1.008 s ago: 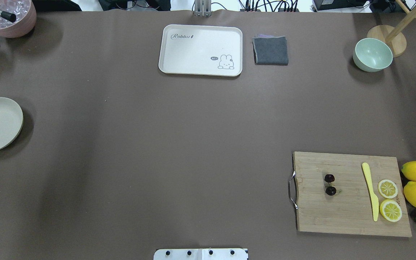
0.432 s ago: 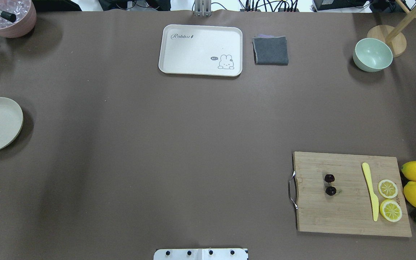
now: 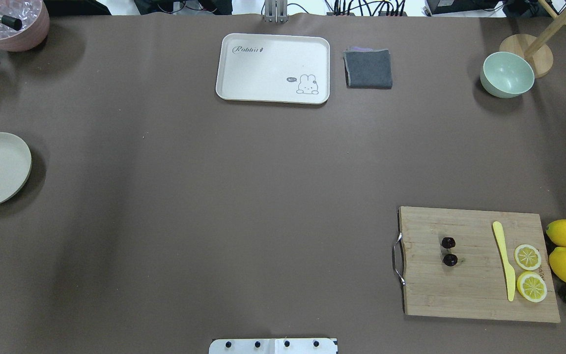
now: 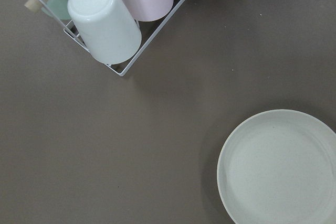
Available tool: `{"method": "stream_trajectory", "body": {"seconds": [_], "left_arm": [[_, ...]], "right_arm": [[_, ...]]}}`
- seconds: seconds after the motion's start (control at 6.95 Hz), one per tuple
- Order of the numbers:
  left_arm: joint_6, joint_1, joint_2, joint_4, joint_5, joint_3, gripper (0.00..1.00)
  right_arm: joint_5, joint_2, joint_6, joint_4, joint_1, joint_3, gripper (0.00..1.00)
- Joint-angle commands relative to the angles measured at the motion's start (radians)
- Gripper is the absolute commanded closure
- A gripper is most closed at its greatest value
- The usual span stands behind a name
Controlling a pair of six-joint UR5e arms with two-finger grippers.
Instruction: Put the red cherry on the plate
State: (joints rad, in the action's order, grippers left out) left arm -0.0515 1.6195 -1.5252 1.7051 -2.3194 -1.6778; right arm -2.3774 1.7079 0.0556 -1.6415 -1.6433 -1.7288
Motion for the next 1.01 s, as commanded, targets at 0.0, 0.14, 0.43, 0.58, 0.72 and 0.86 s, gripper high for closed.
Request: {"method": "stream_trajectory", "body": {"seconds": [0.0,0.14,0.43,0.58,0.72,0.86], "left_arm": [[-0.001,-0.001,0.006,0.061,0.002,0.001,0.02],[-0.002,-0.003,0.007,0.105,0.002,0.015,0.02],[0.002,-0.009,0.016,0.105,-0.006,0.021,0.02],[0.004,-0.010,0.022,0.105,-0.006,0.020,0.02],[-0.004,-0.013,0.020,0.103,-0.011,0.020,0.02],[0.001,-0.024,0.010,0.114,-0.014,0.018,0.02]], "right_arm": [[0.000,-0.007,0.000,0.000,0.000,0.006,0.00],[0.000,-0.007,0.000,-0.001,0.000,0.005,0.00],[0.000,-0.004,-0.002,-0.001,0.000,0.006,0.00],[0.001,-0.004,-0.002,-0.001,0.000,0.006,0.00],[0.001,-0.004,0.000,-0.001,0.000,0.006,0.00],[0.001,-0.004,0.000,0.000,0.000,0.006,0.00]]}}
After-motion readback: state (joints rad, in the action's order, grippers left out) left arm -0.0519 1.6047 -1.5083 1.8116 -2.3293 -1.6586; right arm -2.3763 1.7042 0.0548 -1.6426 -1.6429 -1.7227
